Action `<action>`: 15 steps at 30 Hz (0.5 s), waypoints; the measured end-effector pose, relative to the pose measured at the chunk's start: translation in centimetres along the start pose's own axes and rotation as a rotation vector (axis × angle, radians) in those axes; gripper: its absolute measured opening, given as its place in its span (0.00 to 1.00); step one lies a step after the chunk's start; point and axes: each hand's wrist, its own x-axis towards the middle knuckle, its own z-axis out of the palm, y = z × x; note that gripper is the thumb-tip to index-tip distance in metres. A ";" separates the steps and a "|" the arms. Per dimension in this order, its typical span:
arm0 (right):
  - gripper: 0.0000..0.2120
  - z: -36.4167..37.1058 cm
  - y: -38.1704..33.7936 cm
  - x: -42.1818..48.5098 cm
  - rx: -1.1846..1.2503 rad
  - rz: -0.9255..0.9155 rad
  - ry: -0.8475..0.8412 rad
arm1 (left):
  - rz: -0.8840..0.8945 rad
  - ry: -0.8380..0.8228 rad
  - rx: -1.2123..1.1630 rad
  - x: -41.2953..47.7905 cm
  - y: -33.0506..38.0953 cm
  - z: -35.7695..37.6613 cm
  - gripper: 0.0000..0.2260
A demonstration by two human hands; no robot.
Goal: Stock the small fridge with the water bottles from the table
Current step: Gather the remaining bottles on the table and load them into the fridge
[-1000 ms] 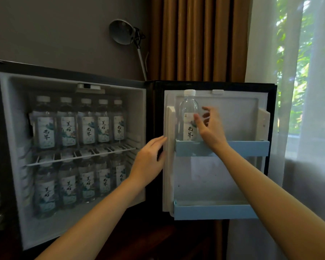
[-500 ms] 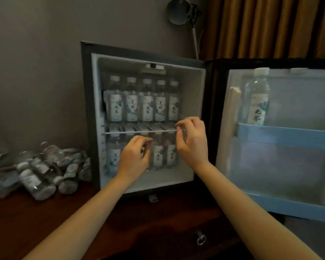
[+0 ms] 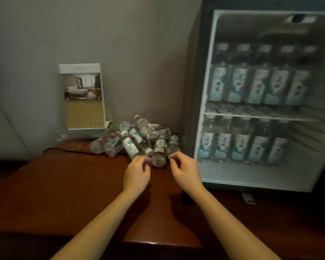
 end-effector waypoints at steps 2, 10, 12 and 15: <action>0.07 2.6 0.0 1.0 0.033 0.054 -0.022 | -0.067 0.017 -0.028 1.0 -1.7 0.2 0.09; 0.24 10.1 1.8 6.1 0.019 0.636 -0.048 | -0.188 0.094 -0.161 6.2 -3.3 3.5 0.08; 0.29 10.9 2.4 6.9 0.038 0.698 -0.039 | -0.154 0.121 -0.160 6.5 -3.9 4.1 0.08; 0.37 11.4 3.2 7.5 0.030 0.704 -0.030 | -0.062 0.121 -0.136 6.4 -4.5 4.4 0.08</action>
